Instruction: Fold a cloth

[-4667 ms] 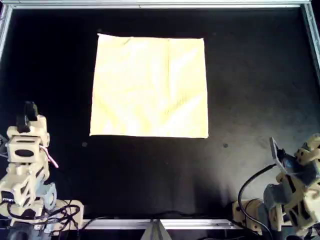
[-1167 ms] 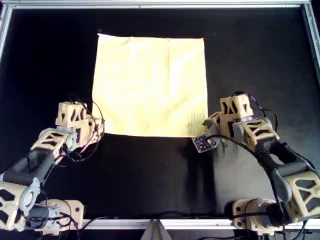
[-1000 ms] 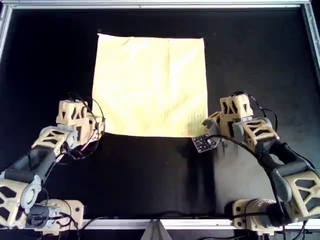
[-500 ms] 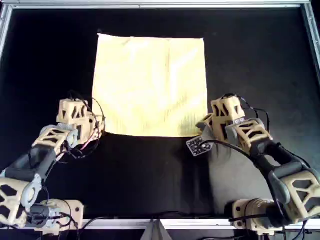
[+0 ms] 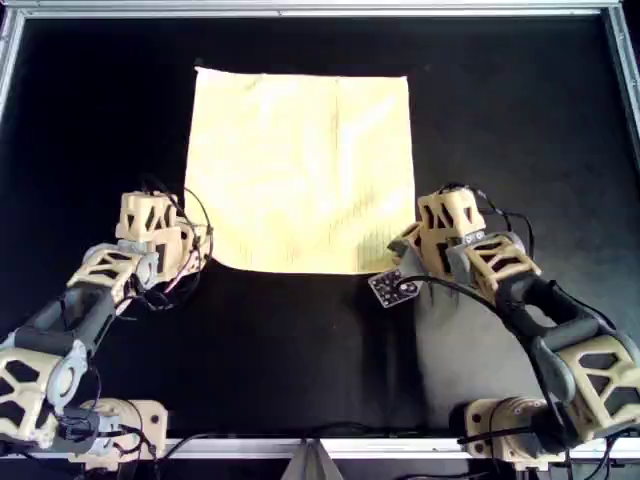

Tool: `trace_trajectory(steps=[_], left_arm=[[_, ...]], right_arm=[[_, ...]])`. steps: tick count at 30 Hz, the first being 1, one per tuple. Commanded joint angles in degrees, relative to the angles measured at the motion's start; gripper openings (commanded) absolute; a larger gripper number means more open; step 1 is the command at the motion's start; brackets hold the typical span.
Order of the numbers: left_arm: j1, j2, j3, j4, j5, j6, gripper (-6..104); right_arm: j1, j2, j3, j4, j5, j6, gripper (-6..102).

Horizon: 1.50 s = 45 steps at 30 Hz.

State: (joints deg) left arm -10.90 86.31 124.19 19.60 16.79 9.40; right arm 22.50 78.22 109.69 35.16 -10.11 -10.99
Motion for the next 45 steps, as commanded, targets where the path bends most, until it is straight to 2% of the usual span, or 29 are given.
trace_trajectory(steps=[1, 6, 8, 10, 15, 18, 27, 36, 45], left_arm=[[-0.35, -0.35, -0.62, -0.35, -0.79, -0.18, 66], [-0.35, 0.62, -0.7, -0.44, -0.7, 0.35, 38], [-0.35, 0.62, -0.79, -0.44, 0.26, 0.44, 28], [-0.44, 0.62, -0.88, -0.53, 0.35, -0.26, 18], [-0.53, 0.44, -2.37, -0.53, 0.35, -0.35, 1], [-0.79, 0.53, -2.46, -0.53, 0.35, -0.53, -1], [-1.23, 2.46, -1.23, 0.53, 0.44, -0.44, -1], [-1.32, 18.54, 10.28, 0.7, 0.44, -0.44, -1], [-1.32, 22.15, 9.76, -0.26, 0.44, 0.53, -1]], right_arm=[[-0.26, 0.18, -2.02, -2.02, 0.26, 0.26, 67], [-0.26, 1.23, -2.2, -2.02, -0.62, 0.26, 42], [-0.26, 1.32, -2.2, -2.02, -0.62, 0.26, 30], [-0.26, 1.32, -2.2, -2.02, -0.7, 0.26, 19], [-0.26, 0.62, -2.2, -2.02, -0.7, 0.26, 1], [-0.26, 0.62, -2.2, -2.02, -0.7, 0.26, -1], [-0.35, 1.49, -0.18, -1.93, -0.7, 0.26, -1], [-0.44, 13.01, 8.44, -1.76, -0.7, 0.26, -1], [-0.44, 16.87, 6.77, -1.93, 0.18, 0.18, -1]])
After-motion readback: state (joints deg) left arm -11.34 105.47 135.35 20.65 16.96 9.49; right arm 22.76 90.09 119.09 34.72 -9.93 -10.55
